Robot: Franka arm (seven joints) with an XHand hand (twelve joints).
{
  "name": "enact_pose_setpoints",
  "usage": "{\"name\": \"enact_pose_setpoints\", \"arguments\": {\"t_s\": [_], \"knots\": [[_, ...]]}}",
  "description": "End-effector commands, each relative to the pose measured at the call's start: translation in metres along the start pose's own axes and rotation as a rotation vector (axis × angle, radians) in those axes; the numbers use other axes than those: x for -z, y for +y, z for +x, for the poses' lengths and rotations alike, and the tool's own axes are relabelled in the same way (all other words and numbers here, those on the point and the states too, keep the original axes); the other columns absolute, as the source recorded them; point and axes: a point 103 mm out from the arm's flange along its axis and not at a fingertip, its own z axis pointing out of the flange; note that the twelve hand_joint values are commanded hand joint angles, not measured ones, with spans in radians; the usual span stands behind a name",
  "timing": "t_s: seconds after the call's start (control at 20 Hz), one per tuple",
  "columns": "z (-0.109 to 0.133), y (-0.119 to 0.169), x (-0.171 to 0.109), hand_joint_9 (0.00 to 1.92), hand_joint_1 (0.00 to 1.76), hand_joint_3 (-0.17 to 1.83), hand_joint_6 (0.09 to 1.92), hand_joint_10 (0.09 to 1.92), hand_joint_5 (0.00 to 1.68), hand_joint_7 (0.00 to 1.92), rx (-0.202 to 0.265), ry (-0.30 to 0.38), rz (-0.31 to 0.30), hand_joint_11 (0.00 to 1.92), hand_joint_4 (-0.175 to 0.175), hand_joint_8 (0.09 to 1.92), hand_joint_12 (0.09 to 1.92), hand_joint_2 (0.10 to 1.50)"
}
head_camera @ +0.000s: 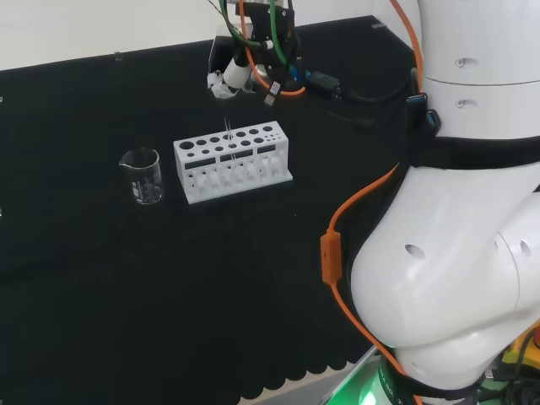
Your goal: Put the glass rod back on the white test tube rack.
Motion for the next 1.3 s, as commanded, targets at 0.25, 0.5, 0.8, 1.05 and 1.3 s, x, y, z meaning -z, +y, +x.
{"name": "enact_pose_setpoints", "arguments": {"t_s": [0.25, 0.5, 0.8, 1.05, 1.3], "knots": [[-0.0003, -0.0058, 0.0088, 1.77, 1.31, 0.57, 0.74, 0.55, 1.06, 1.22, -0.011, -0.005, -0.007, 1.62, -0.175, 1.01, 0.73, 0.77], [-0.0065, -0.0064, 0.0055, 1.77, 1.31, 0.58, 0.74, 0.55, 1.06, 1.22, -0.007, 0.013, -0.004, 1.62, -0.175, 1.01, 0.73, 0.77], [-0.0050, -0.0046, 0.0055, 1.74, 1.35, 0.66, 0.83, 0.49, 1.02, 1.29, 0.001, 0.005, 0.027, 1.65, -0.175, 0.76, 0.66, 0.66], [-0.0040, -0.0026, 0.0080, 1.88, 1.32, 0.96, 0.98, 0.21, 0.62, 1.26, 0.011, 0.021, 0.069, 1.77, -0.175, 0.64, 0.46, 0.36], [-0.0050, -0.0012, 0.0093, 1.92, 1.25, 1.00, 0.77, 0.32, 0.28, 0.93, 0.009, 0.043, 0.080, 1.91, -0.175, 0.82, 0.41, 0.29]]}}
